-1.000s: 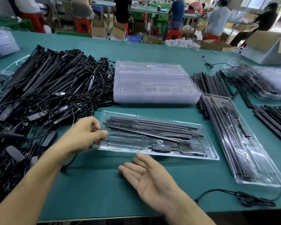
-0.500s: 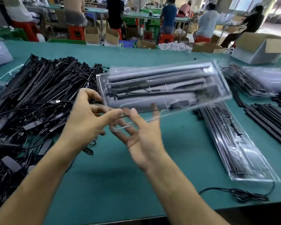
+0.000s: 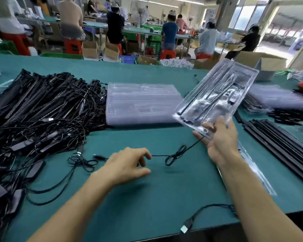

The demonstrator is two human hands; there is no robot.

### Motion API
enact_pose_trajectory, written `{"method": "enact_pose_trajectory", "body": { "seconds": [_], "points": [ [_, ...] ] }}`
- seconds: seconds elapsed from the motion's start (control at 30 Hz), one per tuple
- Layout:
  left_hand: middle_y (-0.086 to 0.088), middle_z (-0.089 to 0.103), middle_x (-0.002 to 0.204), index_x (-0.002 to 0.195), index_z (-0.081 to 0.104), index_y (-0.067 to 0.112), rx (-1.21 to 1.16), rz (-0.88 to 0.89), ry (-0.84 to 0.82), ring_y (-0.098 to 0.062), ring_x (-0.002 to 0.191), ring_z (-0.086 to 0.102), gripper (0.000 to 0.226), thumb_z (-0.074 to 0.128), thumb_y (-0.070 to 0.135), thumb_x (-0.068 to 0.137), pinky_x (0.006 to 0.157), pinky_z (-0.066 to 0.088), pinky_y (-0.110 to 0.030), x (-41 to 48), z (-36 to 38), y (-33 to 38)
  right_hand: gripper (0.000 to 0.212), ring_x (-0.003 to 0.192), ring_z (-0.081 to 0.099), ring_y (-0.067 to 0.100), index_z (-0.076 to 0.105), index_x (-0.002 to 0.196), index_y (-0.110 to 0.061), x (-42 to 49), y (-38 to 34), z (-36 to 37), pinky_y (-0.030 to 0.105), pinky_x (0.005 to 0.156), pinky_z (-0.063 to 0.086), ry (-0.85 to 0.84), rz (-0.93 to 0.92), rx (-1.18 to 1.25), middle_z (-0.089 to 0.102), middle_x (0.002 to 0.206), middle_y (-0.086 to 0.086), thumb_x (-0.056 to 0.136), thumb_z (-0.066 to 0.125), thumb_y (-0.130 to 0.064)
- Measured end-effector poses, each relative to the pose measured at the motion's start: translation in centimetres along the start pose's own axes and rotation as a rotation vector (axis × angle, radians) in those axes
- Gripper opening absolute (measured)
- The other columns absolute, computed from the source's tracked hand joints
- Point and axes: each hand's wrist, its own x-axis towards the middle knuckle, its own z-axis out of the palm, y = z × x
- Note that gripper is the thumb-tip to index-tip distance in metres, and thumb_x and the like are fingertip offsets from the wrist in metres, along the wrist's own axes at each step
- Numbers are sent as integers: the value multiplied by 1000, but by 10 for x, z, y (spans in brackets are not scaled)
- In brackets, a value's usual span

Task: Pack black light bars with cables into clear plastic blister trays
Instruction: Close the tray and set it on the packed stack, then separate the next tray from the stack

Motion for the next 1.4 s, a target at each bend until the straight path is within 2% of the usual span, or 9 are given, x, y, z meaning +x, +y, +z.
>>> {"method": "enact_pose_trajectory", "body": {
  "seconds": [0.1,0.27,0.57,0.73,0.93,1.03,1.13,1.23,1.4],
  "points": [
    [17,54,117,124,54,40,145,38,47,-8,112,49,54,62,68,78,96,41,-32,-2,23,-13,18,62,65,14,52,90,-20,7,-16,-31,38,53,58,43,-31,-96,65,63,-2,104,44,-27],
    [4,54,105,129,61,28,153,-24,412,-23,100,56,62,75,55,75,84,45,-38,-8,41,-37,13,65,69,19,66,103,-18,16,-46,-95,36,57,59,76,69,-157,67,83,9,97,57,-26],
    [15,45,108,123,56,46,242,-150,294,-11,106,45,66,27,83,76,90,36,-30,-1,48,-51,43,43,60,15,69,105,-9,19,-30,-172,24,41,53,194,254,-424,68,79,14,71,77,-35],
    [17,44,105,118,59,46,190,-156,328,-9,102,44,70,23,84,71,88,35,-30,-1,50,-53,46,70,64,23,70,115,-11,31,-14,-182,27,42,55,246,154,-749,68,105,8,78,77,-37],
    [20,45,100,111,63,43,107,-149,387,-8,98,44,43,53,72,81,84,32,-28,-1,53,-57,49,107,52,34,56,132,-19,17,-7,-155,49,90,48,323,-279,-1608,59,119,18,89,62,-42],
    [20,46,100,109,63,43,92,-152,396,-7,98,45,39,55,69,81,83,32,-28,-1,54,-57,24,95,57,27,71,104,-14,-12,8,-106,43,85,49,-50,-602,-1488,67,98,9,90,62,-31],
    [20,47,99,108,63,42,71,-157,397,-7,99,46,36,57,66,82,84,34,-29,-2,53,-57,40,108,53,21,63,124,-25,-33,42,-67,36,94,43,-469,-562,-1717,63,110,-2,91,59,-47],
    [19,50,98,106,66,38,18,-162,420,-8,99,48,30,62,58,84,87,37,-30,-5,51,-57,47,118,48,21,46,139,-33,-38,69,-57,35,95,38,-533,-501,-1949,57,124,-7,95,49,-50],
    [17,54,97,102,67,35,-24,-158,441,-10,98,51,22,65,49,86,89,40,-32,-6,50,-57,22,98,58,12,71,112,-34,-35,64,-73,25,87,43,-623,-431,-1611,63,93,-13,94,61,-27]
  ]
}}
